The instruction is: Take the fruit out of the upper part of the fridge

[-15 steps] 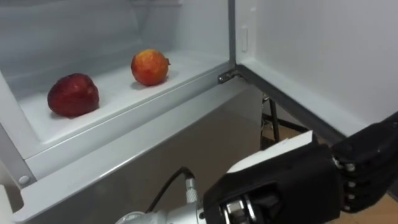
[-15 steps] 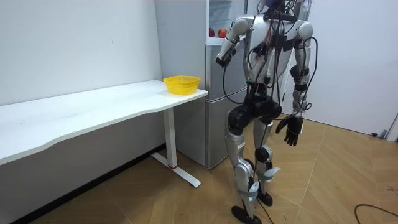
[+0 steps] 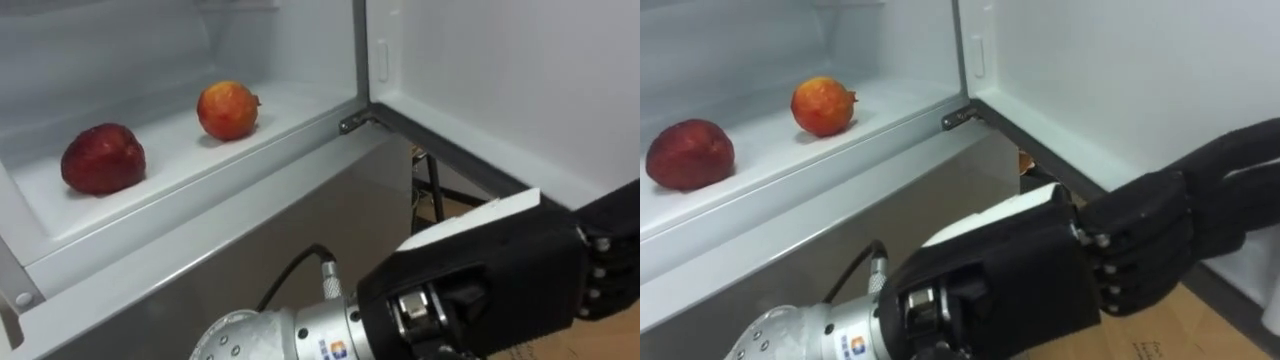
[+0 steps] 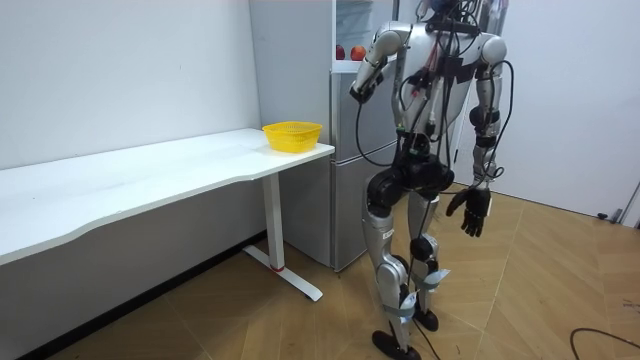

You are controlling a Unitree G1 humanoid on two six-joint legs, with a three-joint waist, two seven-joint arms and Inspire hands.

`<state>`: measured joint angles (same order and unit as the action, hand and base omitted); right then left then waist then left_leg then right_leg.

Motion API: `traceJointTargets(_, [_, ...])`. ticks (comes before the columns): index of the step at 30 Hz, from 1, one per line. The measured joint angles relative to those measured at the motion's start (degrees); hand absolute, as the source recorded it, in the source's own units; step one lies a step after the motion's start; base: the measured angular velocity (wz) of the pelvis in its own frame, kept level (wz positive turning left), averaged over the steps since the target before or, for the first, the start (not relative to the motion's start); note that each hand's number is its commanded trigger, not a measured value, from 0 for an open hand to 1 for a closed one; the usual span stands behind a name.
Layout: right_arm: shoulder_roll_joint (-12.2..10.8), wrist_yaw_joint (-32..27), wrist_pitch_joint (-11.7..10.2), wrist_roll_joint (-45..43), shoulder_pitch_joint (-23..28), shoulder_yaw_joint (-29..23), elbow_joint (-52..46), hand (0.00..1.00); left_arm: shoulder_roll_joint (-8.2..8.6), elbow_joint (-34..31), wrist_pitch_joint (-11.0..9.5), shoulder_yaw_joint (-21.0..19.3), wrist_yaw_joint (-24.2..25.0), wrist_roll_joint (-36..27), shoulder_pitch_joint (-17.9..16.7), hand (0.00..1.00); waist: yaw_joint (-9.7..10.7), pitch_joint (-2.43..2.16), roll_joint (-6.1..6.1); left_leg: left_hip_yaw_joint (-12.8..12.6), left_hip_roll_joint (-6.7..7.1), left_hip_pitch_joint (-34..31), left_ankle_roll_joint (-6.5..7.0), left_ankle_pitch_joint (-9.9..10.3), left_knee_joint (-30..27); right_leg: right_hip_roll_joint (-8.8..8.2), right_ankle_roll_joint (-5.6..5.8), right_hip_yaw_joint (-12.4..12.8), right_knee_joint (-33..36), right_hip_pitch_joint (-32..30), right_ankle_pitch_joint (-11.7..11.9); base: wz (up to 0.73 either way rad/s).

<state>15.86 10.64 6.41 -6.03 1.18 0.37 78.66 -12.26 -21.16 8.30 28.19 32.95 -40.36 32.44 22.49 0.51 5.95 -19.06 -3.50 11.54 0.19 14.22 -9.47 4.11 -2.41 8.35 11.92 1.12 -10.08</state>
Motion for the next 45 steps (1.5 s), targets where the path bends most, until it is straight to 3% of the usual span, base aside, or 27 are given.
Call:
traceJointTargets(3, [0.0,0.45,0.02,0.0,0.36,0.03,-0.32,0.0,0.26,0.98,0.1,0.17,-0.09,0.07,1.2,0.0,1.03,0.0,0.14,0.04,0.02,0.04,0.0,0.0,-0.01,-0.08,0.0,-0.52,-0.17,0.01,0.0,0.08])
traceJointTargets(10, [-0.01,0.76,1.14,1.15,0.49,-0.01,-0.82,0.0,0.56,1.01,0.04,-0.12,-0.56,1.98,1.21,0.0,0.65,0.27,0.4,0.36,-0.01,-0.15,-0.01,-0.01,0.0,0.06,-0.09,-0.45,0.26,-0.12,0.05,-0.04])
traceJointTargets(14, [-0.03,0.18,0.89,1.44,0.79,-0.06,-0.75,0.0,-0.73,0.74,0.12,-2.47,-0.78,2.31,0.11,0.0,-1.78,0.46,0.13,0.63,0.01,0.03,-0.02,-0.02,0.08,0.1,-0.12,-0.57,0.63,-0.01,0.06,-0.01])
traceJointTargets(16, [-0.08,-0.01,0.73,1.28,0.87,-0.14,-0.91,0.0,-2.45,-0.06,0.14,-5.12,-0.77,2.98,-1.89,0.0,-3.2,0.58,-0.06,1.12,0.03,-0.13,-0.06,-0.04,0.08,0.04,-0.12,-0.86,0.67,-0.08,0.06,0.09])
traceJointTargets(18, [-0.06,-0.03,0.5,1.24,1.27,-1.76,-0.86,0.0,-6.43,-0.57,0.33,-9.84,-0.94,6.97,-4.33,0.0,-5.77,0.69,-0.39,4.04,0.09,-0.52,-0.06,-0.04,0.03,-0.14,-0.17,-2.04,0.67,-0.04,0.09,0.26])
traceJointTargets(20, [-0.1,-0.11,0.44,1.14,1.73,-1.77,-1.05,0.0,-9.47,-1.43,0.4,-13.25,-1.25,8.99,-6.45,0.0,-7.67,0.51,-0.79,5.27,0.12,-1.0,-0.12,-0.08,0.03,-0.39,-0.19,-3.57,0.7,-0.28,0.1,0.44])
traceJointTargets(22, [-0.15,-0.2,0.29,0.7,2.34,-1.74,-1.12,0.0,-11.1,-2.88,0.42,-16.39,-1.62,11.59,-8.96,0.0,-10.43,0.3,-1.26,6.36,0.1,-1.65,-0.25,-0.16,-0.04,-0.74,-0.23,-5.27,0.63,-0.25,0.11,0.48])
traceJointTargets(23, [-0.14,-0.54,-0.04,0.64,2.8,-1.79,-1.33,0.0,-12.05,-4.55,0.44,-18.58,-2.02,12.61,-10.62,0.0,-12.02,-0.11,-1.08,7.15,0.13,-2.17,-0.32,-0.2,-0.18,-0.99,-0.23,-6.41,0.47,-0.29,0.1,0.52])
traceJointTargets(24, [-0.14,-0.77,-0.19,0.61,2.94,-1.77,-1.3,0.0,-12.55,-5.8,0.42,-20.79,-2.44,12.89,-11.62,0.0,-13.51,-0.06,-1.5,7.75,0.14,-2.38,-0.33,-0.2,-0.16,-1.09,-0.23,-7.4,0.08,0.0,0.1,0.48])
traceJointTargets(28, [-0.28,-2.1,-1.0,-1.8,3.05,-2.26,-1.32,0.0,-12.95,-7.24,0.26,-28.33,-3.98,12.74,-13.14,0.0,-18.39,-0.35,-2.19,10.15,0.18,-2.04,-0.33,-0.2,-0.06,-1.28,-0.23,-9.09,-0.19,1.13,0.11,0.28])
traceJointTargets(33, [-1.83,-4.6,-1.55,-3.94,3.16,-3.59,-3.05,0.0,-12.18,-11.3,-1.4,-37.69,-11.55,12.16,-14.28,0.0,-20.31,-0.65,-2.09,13.51,0.37,-2.65,-0.36,-0.22,-0.1,-2.17,-0.07,-13.31,-0.25,1.93,0.0,0.37])
traceJointTargets(37, [-2.66,-5.06,-1.5,-4.49,4.54,-4.13,-3.6,0.0,-11.05,-13.26,-3.36,-43.64,-14.7,11.92,-15.24,0.0,-22.38,-0.78,-1.89,14.71,0.45,-2.87,-0.38,-0.23,-0.08,-2.24,-0.07,-13.8,-0.32,2.11,0.0,0.09])
traceJointTargets(38, [-2.65,-5.37,-1.49,-4.59,5.15,-4.14,-3.6,0.0,-11.04,-13.25,-3.97,-45.46,-15.77,12.17,-16.5,0.0,-22.95,-0.96,-1.62,14.79,0.51,-2.8,-0.4,-0.24,-0.09,-2.19,-0.07,-13.83,-0.33,2.25,0.0,0.07])
traceJointTargets(41, [-2.66,-6.29,-1.44,-4.56,6.78,-4.14,-3.56,0.0,-10.98,-13.28,-4.18,-48.51,-18.86,12.22,-20.37,0.0,-23.75,-0.93,-1.34,15.91,1.0,-2.49,-0.51,-0.31,-0.15,-2.88,0.0,-14.81,-0.31,3.05,-0.53,0.15])
traceJointTargets(43, [-2.66,-6.48,-1.35,-4.94,7.46,-4.16,-3.23,0.0,-10.91,-13.29,-4.42,-50.4,-20.52,11.94,-22.41,0.0,-24.48,-0.72,-1.44,16.33,1.22,-2.43,-0.63,-0.41,-0.15,-3.12,0.13,-15.33,-0.22,3.41,-0.72,0.17])
traceJointTargets(45, [-3.02,-6.84,-1.33,-5.65,8.06,-5.52,-3.13,0.0,-10.86,-13.39,-5.2,-54.52,-22.44,12.03,-26.82,0.0,-24.99,-0.71,-1.38,16.53,1.48,-1.99,-0.63,-0.41,-0.2,-3.5,0.35,-16.01,-0.06,3.64,-1.29,0.17])
